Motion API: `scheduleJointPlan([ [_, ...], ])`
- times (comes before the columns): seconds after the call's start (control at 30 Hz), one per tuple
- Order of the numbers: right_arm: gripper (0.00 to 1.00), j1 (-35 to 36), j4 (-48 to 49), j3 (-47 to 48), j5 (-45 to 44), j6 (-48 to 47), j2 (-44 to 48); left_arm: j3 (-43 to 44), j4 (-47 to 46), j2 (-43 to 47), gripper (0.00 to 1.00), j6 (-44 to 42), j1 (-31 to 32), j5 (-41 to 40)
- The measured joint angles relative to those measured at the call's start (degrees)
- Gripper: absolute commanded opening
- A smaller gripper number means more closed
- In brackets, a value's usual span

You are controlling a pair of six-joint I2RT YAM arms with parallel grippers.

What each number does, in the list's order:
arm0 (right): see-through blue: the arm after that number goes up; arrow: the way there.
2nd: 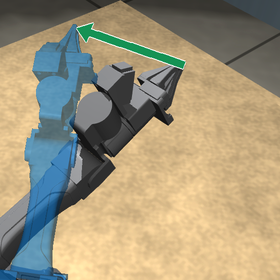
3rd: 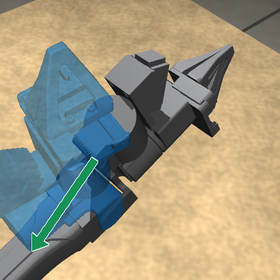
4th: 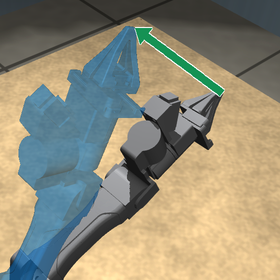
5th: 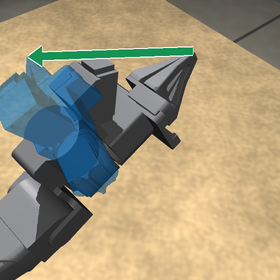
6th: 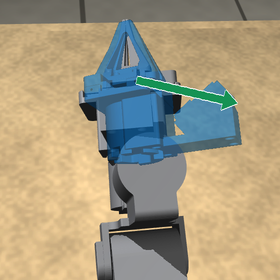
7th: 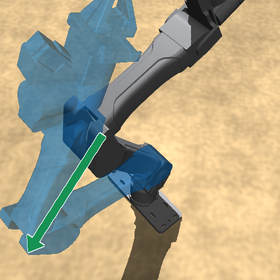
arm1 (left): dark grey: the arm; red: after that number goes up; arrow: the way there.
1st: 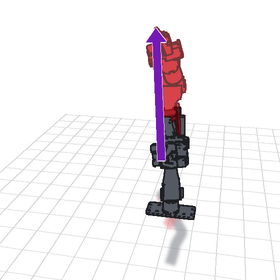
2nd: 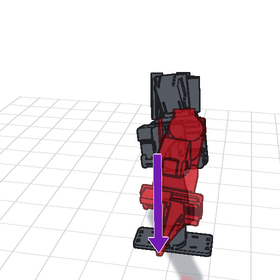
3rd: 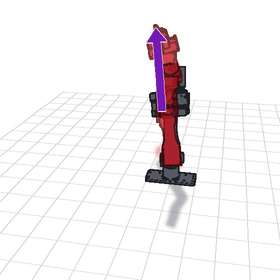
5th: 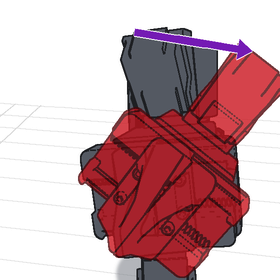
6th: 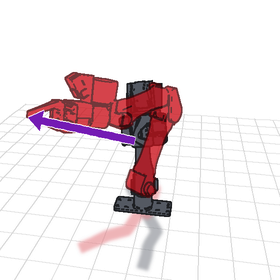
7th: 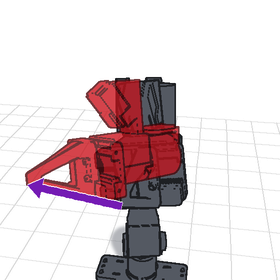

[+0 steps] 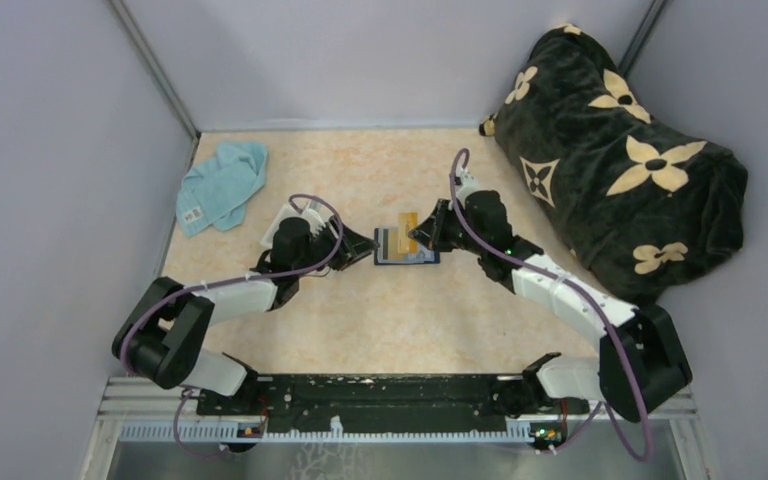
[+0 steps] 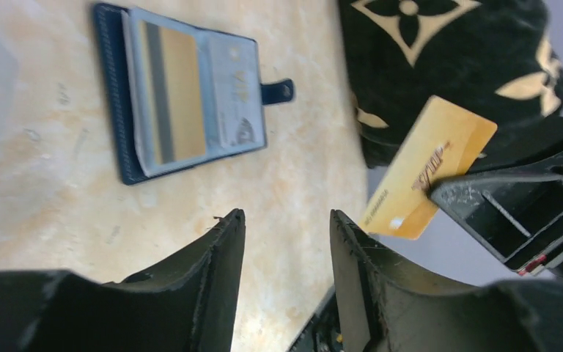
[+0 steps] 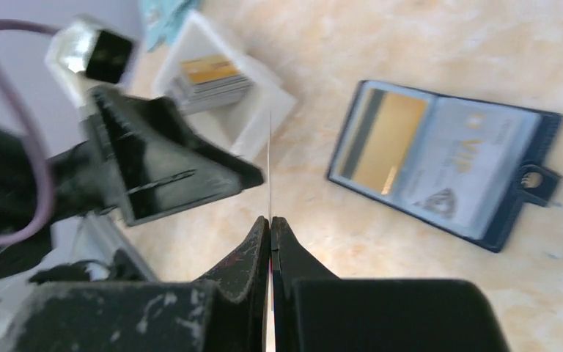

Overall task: Put the credit cards into the card holder
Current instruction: Pick up the credit card from the storage box, then turn over the card slot in the card holder.

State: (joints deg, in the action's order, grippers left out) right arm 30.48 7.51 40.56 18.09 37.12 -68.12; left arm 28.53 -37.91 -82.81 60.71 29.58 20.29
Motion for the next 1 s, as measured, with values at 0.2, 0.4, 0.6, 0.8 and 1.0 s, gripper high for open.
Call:
scheduleJointPlan([
  [0.2, 0.0, -0.33, -12.24, 9.51, -10.62, -4.17, -11.19, 4.61, 10.82, -0.57, 0.41, -5.42, 0.0, -5.49],
  [0.4, 0.0, -0.98, -20.5, 13.77, -18.21, -6.12, -17.97, 7.96, 17.05, -4.17, 0.32, -9.53, 0.0, -7.78],
  [0.6, 0.0, -2.29, -24.48, 18.51, -22.18, -7.78, -20.02, 11.91, 21.44, -7.82, 0.27, -12.55, 0.28, -9.11],
  [0.8, 0.0, -3.21, -25.53, 20.35, -24.2, -9.11, -21.68, 15.3, 23.85, -11.43, 0.26, -14.36, 1.81, -10.25],
  [1.0, 0.0, -3.63, -26.64, 20.35, -24.26, -9.97, -24.5, 16.79, 25.64, -13.27, 0.26, -15.61, 2.67, -11.76],
])
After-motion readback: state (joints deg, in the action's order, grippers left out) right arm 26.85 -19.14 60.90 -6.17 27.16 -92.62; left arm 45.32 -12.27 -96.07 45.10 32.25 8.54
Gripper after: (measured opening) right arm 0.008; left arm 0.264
